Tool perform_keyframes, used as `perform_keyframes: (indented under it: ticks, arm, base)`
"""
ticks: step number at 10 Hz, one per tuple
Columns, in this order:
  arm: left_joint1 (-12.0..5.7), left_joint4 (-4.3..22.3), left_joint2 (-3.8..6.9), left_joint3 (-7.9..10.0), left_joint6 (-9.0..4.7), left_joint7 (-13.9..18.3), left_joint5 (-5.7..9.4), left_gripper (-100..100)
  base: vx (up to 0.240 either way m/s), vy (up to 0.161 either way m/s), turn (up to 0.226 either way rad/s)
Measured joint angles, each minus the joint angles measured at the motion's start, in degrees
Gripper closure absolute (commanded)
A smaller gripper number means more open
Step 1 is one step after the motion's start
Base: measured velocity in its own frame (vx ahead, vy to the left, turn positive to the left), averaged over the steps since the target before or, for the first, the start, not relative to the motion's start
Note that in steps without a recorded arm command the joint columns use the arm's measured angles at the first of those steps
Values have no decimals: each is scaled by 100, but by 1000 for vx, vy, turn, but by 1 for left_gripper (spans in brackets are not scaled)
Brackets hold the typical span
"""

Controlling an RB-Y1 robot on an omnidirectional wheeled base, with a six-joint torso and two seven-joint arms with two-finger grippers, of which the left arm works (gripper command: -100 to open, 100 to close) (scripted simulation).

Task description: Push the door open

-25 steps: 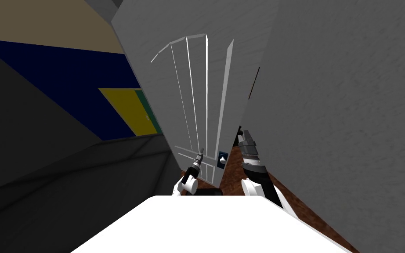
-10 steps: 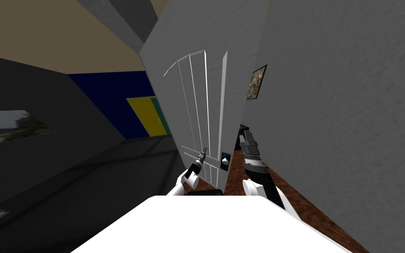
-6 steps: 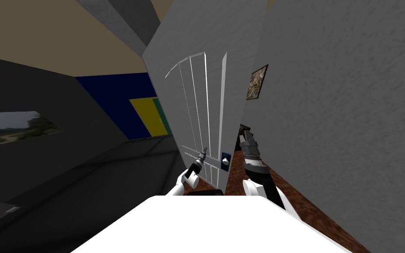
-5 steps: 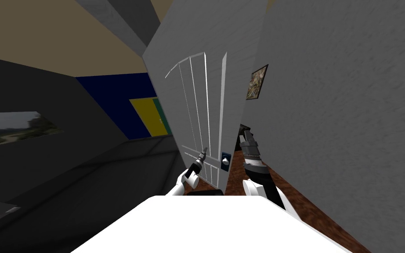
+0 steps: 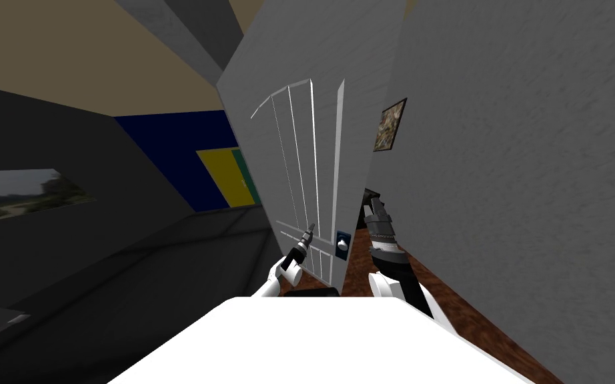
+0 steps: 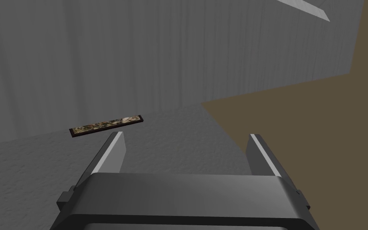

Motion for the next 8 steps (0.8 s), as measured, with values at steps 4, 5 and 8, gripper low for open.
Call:
perform_keyframes:
  ticks: [4,5,8]
  arm:
    - [86,-96,-25,-83,48,-54,-7,-100]
    - [134,-154,-25,-166,90,-89,-7,-100]
    - [281,-306,-94,-335,195,-207,-20,-100]
  base:
    - [-74,-58,48]
    - [-121,-78,145]
    - [-79,-30,86]
